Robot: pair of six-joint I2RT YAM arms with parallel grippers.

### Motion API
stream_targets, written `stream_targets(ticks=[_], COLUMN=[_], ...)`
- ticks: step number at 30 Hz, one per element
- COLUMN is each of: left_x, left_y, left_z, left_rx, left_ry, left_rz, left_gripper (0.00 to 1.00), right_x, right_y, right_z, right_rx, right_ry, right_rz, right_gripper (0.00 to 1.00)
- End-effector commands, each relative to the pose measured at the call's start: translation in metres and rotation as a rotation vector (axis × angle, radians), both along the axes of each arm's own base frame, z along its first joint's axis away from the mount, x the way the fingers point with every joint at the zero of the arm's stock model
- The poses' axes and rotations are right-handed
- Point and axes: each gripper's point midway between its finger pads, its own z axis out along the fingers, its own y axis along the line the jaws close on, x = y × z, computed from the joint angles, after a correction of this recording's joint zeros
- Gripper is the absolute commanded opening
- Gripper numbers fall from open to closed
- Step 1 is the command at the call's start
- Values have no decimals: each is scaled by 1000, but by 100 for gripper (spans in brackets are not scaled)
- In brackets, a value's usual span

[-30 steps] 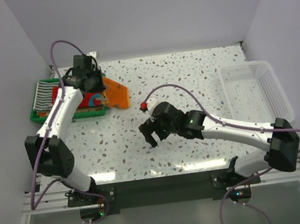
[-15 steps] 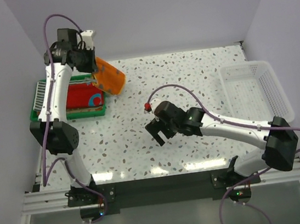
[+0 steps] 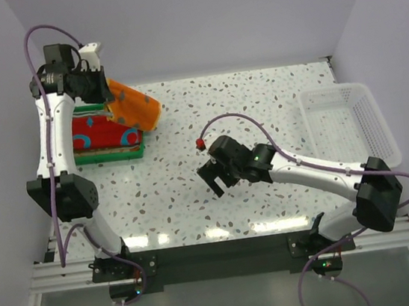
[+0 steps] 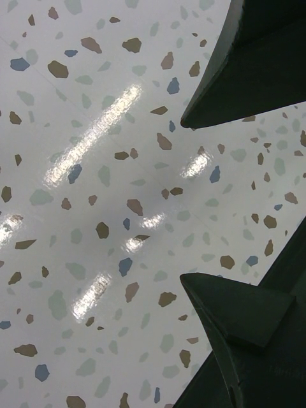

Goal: Fold and stack the towels
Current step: Neatly place the folded towel into the bin

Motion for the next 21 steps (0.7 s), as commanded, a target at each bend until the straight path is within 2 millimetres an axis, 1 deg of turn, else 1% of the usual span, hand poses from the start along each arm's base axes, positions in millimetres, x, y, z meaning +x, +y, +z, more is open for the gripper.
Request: stream_targets(ticks=[1, 2, 4, 6, 8, 9, 11, 12, 14, 15, 16, 18, 21], left_x=[-5, -4, -3, -2, 0, 2, 5, 8, 10, 16, 18, 25, 34], left_y=[16, 22, 26, 37, 53, 57, 68, 71, 78, 82, 85, 98, 111], left_z=[-6, -7, -6, -12, -21, -31, -42, -53, -65, -71, -75, -83, -91], left_rx=[-19, -6, -12, 8, 39, 45, 64, 66, 90, 100, 114, 155, 205], left_ry=[27, 34, 35, 52, 73, 93, 115, 142, 164, 164, 168, 169, 158], left_rz=[43, 70, 95, 146, 198, 206, 240, 254, 275, 286, 298, 336, 361], left_gripper=[0, 0, 0, 0, 0, 0, 0, 0, 0, 0, 0, 0, 0], right_x=[8, 9, 10, 9, 8, 7, 7, 7, 7, 7, 8, 7, 7], right_y=[7, 7, 8, 10, 12, 13, 13, 13, 12, 12, 12, 13, 14], right_z=[16, 16, 14, 13, 11, 10, 9, 9, 7, 6, 6, 3, 0], right_rx=[22, 22, 19, 17, 22, 26, 28, 28, 19, 16, 14, 10, 0], right_ry=[-34, -37, -33, -24, -17, -11, -9, -7, -5, -5, -5, 3, 12], right_rz=[6, 6, 7, 14, 15, 18, 15, 16, 17, 17, 17, 22, 25], right_gripper=[99, 99, 99, 99, 99, 99, 99, 99, 99, 99, 99, 99, 99])
